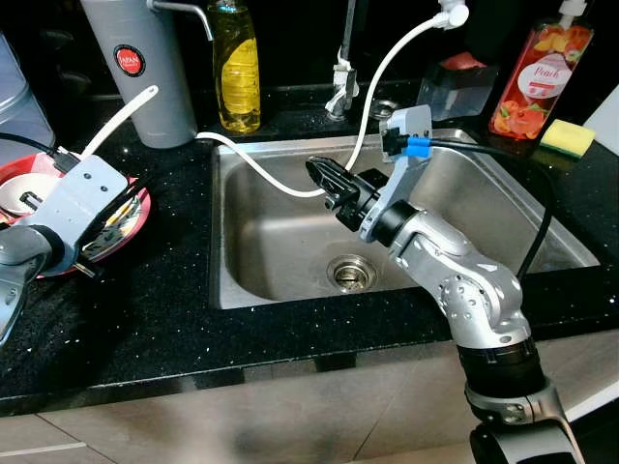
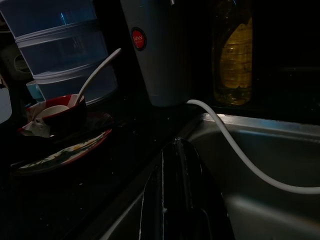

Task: Kitchen organization

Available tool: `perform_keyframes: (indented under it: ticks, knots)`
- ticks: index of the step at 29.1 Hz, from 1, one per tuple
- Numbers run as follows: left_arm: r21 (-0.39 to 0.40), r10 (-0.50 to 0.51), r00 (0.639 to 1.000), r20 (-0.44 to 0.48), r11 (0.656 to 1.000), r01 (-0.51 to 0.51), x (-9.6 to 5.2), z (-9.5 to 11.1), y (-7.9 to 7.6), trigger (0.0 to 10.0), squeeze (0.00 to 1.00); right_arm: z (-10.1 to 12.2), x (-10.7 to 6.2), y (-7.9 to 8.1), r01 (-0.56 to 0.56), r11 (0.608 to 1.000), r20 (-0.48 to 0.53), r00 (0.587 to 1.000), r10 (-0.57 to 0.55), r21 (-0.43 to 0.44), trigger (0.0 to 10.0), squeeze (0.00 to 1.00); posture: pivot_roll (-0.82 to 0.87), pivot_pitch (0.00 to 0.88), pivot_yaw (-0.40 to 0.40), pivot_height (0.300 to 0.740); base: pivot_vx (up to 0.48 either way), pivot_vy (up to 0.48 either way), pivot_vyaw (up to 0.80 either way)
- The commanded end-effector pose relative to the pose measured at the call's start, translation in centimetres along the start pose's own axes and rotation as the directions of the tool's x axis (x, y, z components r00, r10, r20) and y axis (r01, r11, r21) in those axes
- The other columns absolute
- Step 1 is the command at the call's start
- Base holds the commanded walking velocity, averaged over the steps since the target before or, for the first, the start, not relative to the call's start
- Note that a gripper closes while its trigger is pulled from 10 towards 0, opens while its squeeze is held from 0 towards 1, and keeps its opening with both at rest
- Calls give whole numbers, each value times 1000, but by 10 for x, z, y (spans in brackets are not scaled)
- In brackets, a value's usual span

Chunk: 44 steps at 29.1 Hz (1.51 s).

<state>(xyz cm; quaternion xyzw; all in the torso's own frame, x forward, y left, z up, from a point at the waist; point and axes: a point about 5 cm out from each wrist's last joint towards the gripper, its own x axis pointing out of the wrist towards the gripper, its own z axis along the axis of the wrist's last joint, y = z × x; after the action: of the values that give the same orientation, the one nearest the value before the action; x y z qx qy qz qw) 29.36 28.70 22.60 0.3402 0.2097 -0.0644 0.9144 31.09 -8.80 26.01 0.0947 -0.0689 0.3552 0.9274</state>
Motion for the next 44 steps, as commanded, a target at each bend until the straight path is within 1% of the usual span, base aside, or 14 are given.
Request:
perform_keyframes:
  ticks: [1, 2, 3, 9, 14, 17, 26, 32, 35, 36, 39, 41, 42, 44]
  knots:
    - [6, -28, 999, -20, 1000, 28, 3, -4, -6, 0, 0, 1, -2, 1, -4, 1000, 2, 1000, 4, 3, 10000, 0, 109, 31, 10, 740, 0, 0, 0]
    - [14, -23, 1000, -2, 1000, 23, 3, -2, -5, 0, 0, 1, -2, 1, -5, 1000, 2, 1000, 5, 3, 10000, 0, 109, 31, 10, 740, 0, 0, 0]
    - [13, -1, 999, 37, 1000, 1, 3, 5, -3, 10000, 0, 1, -2, 1, -5, 1000, 2, 1000, 5, 3, 10000, 0, 109, 29, 7, 740, 0, 0, 0]
    - [-21, 61, 984, 169, 998, -59, 0, 29, 6, 10000, 0, 1, -2, 1, -5, 1000, 1, 1000, 5, 2, 10000, 0, 109, 27, 6, 740, 0, 0, 0]
    - [-62, 74, 974, 214, 996, -62, 0, 36, 5, 10000, 0, 1, -2, 1, -3, 1000, 1, 1000, 3, 1, 10000, 0, 108, 24, 8, 740, 0, 0, 0]
    - [-80, 71, 971, 229, 995, -54, 1, 38, 3, 10000, 0, 1, -2, 1, -2, 1000, 1, 1000, 2, 1, 10000, 0, 108, 24, 8, 740, 0, 0, 0]
    - [-184, 35, 966, 257, 983, 14, 12, 40, -20, 10000, 0, 1, -1, -2, 5, 1000, 2, 1000, -5, 1, 10000, 0, 96, 0, 1, 740, 0, 0, 0]
    - [-229, 69, 944, 323, 973, 8, 12, 45, -25, 10000, 0, -2, -2, -12, 105, 994, 13, 994, -105, 14, 10000, 0, 88, 0, -5, 740, 0, 0, 0]
    - [-318, 62, 925, 376, 946, 66, 12, 55, -28, 10000, 0, -1, -3, -17, 141, 989, 6, 990, -141, -31, 10000, 0, 75, 0, -5, 740, 0, 0, 0]
    - [-318, 62, 925, 376, 946, 66, 12, 55, -28, 10000, 0, -1, -3, -17, 141, 989, 6, 990, -141, -31, 10000, 0, 75, 0, -5, 740, 0, 0, 0]
    - [-389, 42, 908, 417, 911, 136, 14, 63, -31, 10000, 0, -1, -7, -12, 65, 995, -23, 997, -67, -80, 10000, 0, 65, 0, -5, 740, 0, 0, 0]
    - [-389, 42, 908, 417, 911, 136, 14, 63, -31, 10000, 0, -1, -7, -12, 65, 995, -23, 997, -67, -80, 10000, 0, 65, 0, -5, 740, 0, 0, 0]
    - [-412, 18, 899, 437, 893, 182, 17, 71, -32, 10000, 0, 0, -12, -6, 5, 995, -42, 999, -9, -100, 10000, 0, 60, 0, -7, 740, 0, 0, 0]
    - [-421, 7, 897, 443, 884, 201, 18, 74, -33, 10000, 0, 1, -13, -4, -13, 995, -46, 999, 8, -104, 10000, 0, 60, 0, -7, 740, 0, 0, 0]
